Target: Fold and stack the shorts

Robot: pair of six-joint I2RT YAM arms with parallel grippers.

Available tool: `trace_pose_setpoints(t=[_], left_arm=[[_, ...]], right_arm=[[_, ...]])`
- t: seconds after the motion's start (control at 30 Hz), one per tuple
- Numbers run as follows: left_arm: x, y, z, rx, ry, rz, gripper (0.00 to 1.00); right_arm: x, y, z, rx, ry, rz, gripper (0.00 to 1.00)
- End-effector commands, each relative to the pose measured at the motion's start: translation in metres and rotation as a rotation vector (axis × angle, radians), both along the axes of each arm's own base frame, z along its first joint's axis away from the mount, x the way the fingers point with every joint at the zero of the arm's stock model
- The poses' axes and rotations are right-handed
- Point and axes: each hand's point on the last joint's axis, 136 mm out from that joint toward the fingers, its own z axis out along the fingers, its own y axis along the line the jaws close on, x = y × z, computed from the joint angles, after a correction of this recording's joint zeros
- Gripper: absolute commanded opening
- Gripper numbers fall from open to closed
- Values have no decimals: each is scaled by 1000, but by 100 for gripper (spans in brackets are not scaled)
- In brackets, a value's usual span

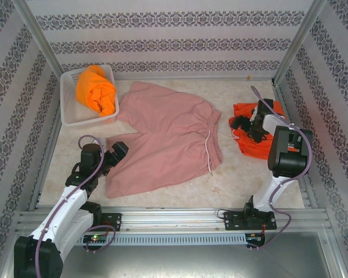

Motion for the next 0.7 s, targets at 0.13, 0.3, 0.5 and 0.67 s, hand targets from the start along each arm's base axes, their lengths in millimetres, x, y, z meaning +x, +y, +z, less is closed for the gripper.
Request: trace_pose_setpoints(t=[0.13,0.3,0.5,0.67], left_arm=[[-15,8,9,52,30,12,100],[-41,21,20,93,91,58,100],[-85,35,19,118,195,109,99],[-113,36,3,83,293,137,91]], right_arm=[[-12,2,17,9,-8,-2,98],[-11,11,69,45,-146,-21,98],[-35,41,126,51,-309,21,98],[-65,69,129,96,-335,49,98]])
